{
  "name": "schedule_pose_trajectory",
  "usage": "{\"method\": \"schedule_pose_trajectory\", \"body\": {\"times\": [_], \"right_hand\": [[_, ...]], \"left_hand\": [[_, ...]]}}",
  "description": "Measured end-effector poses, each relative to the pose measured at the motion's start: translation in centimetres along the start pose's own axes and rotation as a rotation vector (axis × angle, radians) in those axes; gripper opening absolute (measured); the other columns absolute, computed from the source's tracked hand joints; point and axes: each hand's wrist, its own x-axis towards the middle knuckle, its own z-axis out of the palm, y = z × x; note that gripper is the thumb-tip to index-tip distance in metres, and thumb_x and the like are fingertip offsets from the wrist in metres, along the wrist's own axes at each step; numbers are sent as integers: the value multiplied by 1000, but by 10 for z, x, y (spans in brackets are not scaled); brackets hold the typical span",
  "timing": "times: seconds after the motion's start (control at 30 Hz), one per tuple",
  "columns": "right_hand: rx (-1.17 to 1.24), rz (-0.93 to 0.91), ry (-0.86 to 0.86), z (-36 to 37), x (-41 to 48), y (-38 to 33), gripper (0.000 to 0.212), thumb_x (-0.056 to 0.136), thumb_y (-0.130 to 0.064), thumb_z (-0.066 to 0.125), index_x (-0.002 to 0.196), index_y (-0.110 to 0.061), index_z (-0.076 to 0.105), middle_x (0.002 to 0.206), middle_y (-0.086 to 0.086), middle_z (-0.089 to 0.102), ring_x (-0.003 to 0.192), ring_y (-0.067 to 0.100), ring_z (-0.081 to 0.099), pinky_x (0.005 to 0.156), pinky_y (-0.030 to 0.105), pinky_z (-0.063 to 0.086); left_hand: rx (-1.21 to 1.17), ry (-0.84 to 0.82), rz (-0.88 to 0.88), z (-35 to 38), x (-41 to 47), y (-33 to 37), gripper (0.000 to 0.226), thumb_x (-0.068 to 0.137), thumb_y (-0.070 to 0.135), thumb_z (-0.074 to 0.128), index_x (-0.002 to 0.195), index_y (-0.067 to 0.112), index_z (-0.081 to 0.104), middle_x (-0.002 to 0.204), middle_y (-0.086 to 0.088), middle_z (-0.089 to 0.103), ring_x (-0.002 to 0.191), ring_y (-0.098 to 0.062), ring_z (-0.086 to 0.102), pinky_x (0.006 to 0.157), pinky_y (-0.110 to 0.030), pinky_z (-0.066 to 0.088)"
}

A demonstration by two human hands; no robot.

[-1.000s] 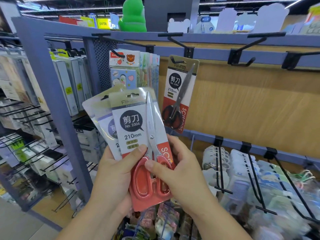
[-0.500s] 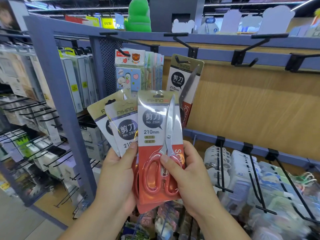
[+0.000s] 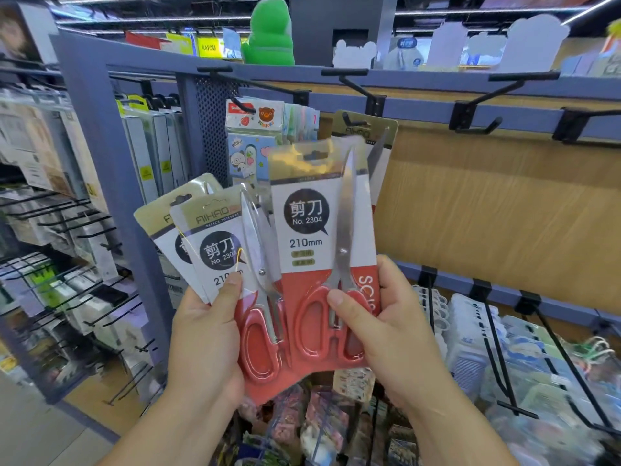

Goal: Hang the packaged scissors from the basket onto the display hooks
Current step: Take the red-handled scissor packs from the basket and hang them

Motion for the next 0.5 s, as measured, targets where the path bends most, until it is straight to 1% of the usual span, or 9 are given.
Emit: {"method": "schedule_pose_trajectory", "body": {"times": [0.07,0.13,0.2,0.27,0.33,0.37,0.43,0.47,0.5], "right_hand": [[-15,-59,34,-1,4,-9,21,85,-25,73,103,-34,69,103,4,79,95,26,77,81,46,64],[-45,-101,82,-1,10,-14,19,86,-28,74,102,-37,68,103,4,77,96,26,76,84,53,63],[-69,-117,125,-2,16,-14,18,92,-24,74,101,-37,67,102,6,76,96,30,75,86,60,61],[-97,-117,154,-2,21,-13,19,95,-20,74,100,-36,66,101,6,76,95,29,74,86,60,60],[-121,-121,160,0,25,-11,20,95,-20,74,99,-37,65,100,4,76,94,26,74,87,58,61],[-131,-127,161,1,27,-11,20,95,-20,74,100,-37,65,100,2,76,94,24,74,87,55,61],[-161,-145,171,4,30,-11,19,96,-19,74,103,-33,64,95,-4,75,89,16,72,82,40,61],[-171,-150,176,5,32,-10,18,96,-19,73,105,-31,63,92,-7,74,85,12,71,78,33,58],[-177,-148,182,6,33,-10,18,96,-19,73,106,-31,63,90,-10,73,83,9,70,76,28,55]], "left_hand": [[-2,27,6,-3,3,2,13,105,18,61,104,28,70,102,3,82,86,-17,79,68,-32,62],[-4,48,21,-6,4,5,12,105,18,62,100,28,68,96,5,82,80,-14,78,60,-28,61],[-10,49,42,-7,4,7,11,105,17,62,100,27,67,94,6,82,79,-12,78,57,-26,60],[-12,45,57,-6,3,10,12,105,16,61,102,26,67,96,6,82,78,-12,78,56,-26,60],[-17,36,75,-6,2,12,14,106,14,59,104,25,67,101,4,82,83,-14,79,59,-27,61],[-10,32,86,-6,2,12,14,106,14,59,107,25,68,105,3,82,87,-15,79,62,-29,62],[15,13,103,-8,2,13,17,107,14,57,117,22,68,113,2,80,97,-19,79,70,-33,64],[22,7,107,-9,2,13,19,107,14,57,121,21,68,115,1,80,99,-21,78,72,-34,65],[24,9,109,-10,3,13,19,107,14,57,121,20,67,115,1,80,101,-22,78,72,-35,65]]}}
